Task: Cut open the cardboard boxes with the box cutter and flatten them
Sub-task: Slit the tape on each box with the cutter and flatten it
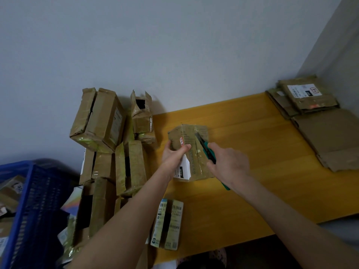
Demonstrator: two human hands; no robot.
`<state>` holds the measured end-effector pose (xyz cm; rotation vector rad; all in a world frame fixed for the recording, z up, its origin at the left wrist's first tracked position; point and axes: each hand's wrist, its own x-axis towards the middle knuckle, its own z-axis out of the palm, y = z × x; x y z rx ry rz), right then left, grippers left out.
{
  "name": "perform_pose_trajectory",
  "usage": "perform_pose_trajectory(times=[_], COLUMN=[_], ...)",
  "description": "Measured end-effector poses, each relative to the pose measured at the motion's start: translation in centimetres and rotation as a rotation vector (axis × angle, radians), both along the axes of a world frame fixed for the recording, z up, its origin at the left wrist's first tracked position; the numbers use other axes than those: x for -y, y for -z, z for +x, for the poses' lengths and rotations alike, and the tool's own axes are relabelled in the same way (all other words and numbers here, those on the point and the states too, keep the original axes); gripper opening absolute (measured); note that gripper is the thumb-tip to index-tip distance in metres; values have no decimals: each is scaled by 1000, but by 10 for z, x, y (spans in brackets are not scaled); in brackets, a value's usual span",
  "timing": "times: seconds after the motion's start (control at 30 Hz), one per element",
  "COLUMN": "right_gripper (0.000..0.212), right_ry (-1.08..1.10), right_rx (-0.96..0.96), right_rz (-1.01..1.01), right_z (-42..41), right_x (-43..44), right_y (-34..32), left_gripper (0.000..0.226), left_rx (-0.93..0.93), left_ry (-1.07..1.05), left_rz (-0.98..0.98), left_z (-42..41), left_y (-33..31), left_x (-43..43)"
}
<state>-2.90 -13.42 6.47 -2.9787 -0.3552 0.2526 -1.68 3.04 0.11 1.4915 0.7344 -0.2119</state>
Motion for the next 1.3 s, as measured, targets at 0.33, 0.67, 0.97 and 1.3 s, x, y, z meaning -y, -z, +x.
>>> perform_pose_trajectory(times=[0.33, 0.67, 0.97, 1.3], right_gripper=[37, 48, 11, 24], right_ry=[-14, 30, 341, 795], right_rx=[-43, -142, -121, -514], right_rz=[26, 283, 761, 1227], right_z=[-7, -6, -5, 17], right_x=[3, 34, 50, 5], right_y=[6, 17, 30, 66], left_gripper=[104, 85, 75, 55], left_rx=[69, -1, -69, -139], left_ry=[-22, -140, -179, -34], left_rz=[93, 9, -80, -145], left_z=[12, 31, 34, 9], left_y=[-15, -15, -10, 16], left_x=[1, -8, -10, 12])
